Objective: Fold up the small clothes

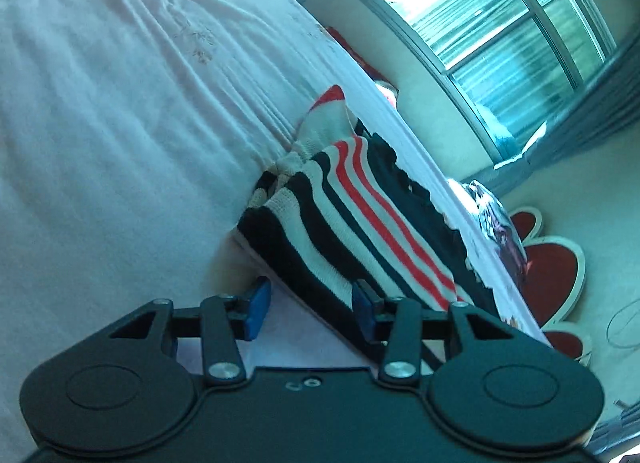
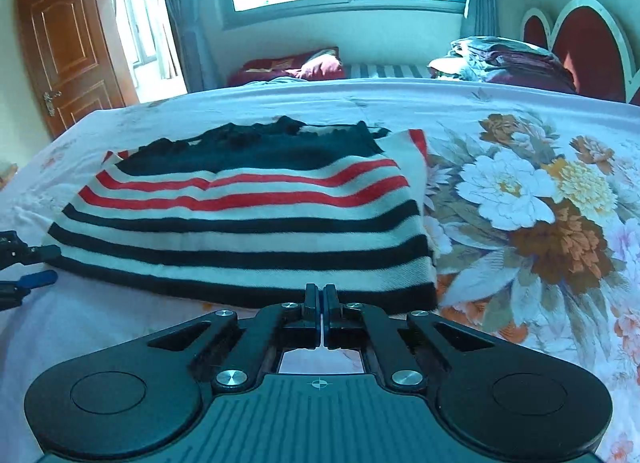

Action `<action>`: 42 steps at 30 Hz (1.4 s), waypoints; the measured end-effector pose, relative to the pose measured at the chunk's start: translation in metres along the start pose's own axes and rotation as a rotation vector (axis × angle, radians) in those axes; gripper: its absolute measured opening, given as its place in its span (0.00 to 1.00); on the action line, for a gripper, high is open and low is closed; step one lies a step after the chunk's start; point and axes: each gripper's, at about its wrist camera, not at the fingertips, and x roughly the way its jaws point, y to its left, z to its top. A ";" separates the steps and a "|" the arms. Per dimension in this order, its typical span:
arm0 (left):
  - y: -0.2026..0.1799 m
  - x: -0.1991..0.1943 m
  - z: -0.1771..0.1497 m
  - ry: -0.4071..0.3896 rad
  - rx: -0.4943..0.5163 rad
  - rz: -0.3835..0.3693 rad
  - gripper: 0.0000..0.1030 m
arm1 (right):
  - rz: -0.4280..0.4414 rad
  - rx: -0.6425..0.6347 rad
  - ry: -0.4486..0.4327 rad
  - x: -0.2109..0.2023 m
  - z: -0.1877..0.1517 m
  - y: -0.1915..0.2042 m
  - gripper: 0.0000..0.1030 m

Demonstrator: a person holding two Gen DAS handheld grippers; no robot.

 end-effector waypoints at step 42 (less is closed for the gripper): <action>-0.016 0.042 0.044 -0.116 -0.045 -0.161 0.18 | 0.152 -0.018 0.093 0.152 0.071 0.067 0.00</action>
